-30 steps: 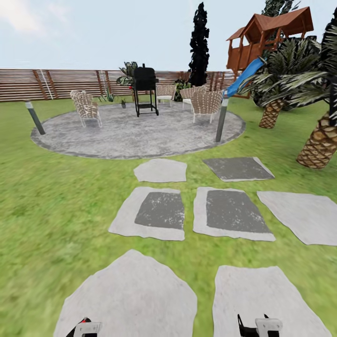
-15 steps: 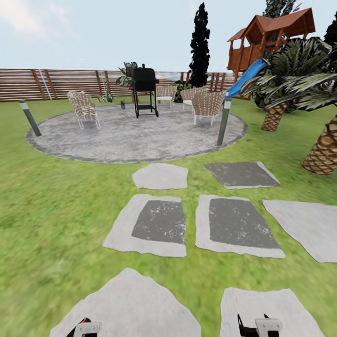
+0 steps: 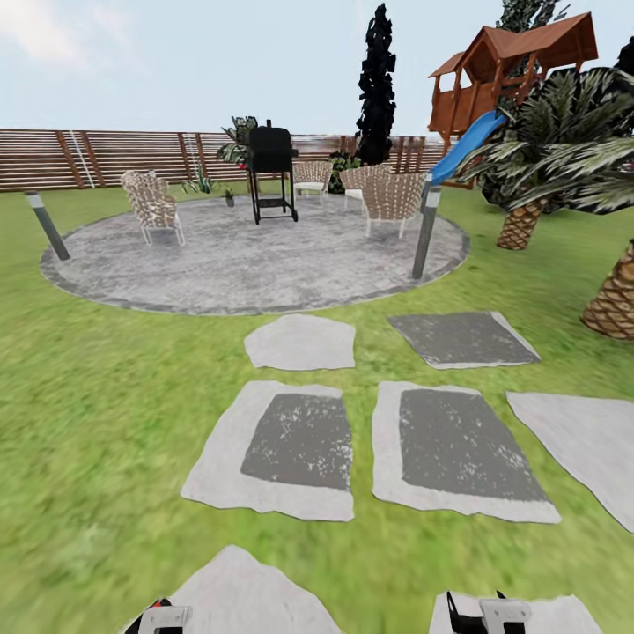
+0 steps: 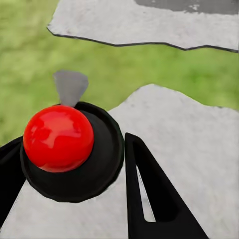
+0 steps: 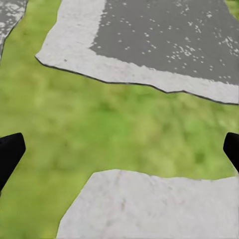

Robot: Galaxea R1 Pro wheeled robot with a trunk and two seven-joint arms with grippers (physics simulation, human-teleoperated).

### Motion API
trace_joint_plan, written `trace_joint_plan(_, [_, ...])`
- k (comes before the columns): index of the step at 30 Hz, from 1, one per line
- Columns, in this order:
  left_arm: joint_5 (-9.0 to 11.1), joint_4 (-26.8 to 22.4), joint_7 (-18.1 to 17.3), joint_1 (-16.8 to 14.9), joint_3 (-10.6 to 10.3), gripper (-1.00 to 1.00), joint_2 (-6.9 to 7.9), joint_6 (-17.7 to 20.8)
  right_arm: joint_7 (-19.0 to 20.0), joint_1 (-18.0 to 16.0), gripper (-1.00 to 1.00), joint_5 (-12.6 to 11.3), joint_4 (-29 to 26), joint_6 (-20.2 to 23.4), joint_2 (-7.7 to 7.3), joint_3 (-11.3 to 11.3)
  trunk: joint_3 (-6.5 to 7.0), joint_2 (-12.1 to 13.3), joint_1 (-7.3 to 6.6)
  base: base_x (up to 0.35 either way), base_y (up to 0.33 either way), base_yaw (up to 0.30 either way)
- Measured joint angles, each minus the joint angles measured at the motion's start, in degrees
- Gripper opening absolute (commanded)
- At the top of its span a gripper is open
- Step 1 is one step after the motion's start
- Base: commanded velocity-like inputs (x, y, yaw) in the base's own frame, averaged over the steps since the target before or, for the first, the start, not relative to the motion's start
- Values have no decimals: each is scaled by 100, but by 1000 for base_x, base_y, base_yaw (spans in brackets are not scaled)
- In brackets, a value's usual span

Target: Pick up the pesticide atomizer in the garden and spray insectifuge to fully cover both potted plants in the garden.

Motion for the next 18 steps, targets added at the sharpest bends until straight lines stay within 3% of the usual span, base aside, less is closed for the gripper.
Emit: trace_joint_plan(18, [0,0,-1,0,0,-100,0,3,0,0,100,-2,0,0,-2,0,0,0,0,340,0,0])
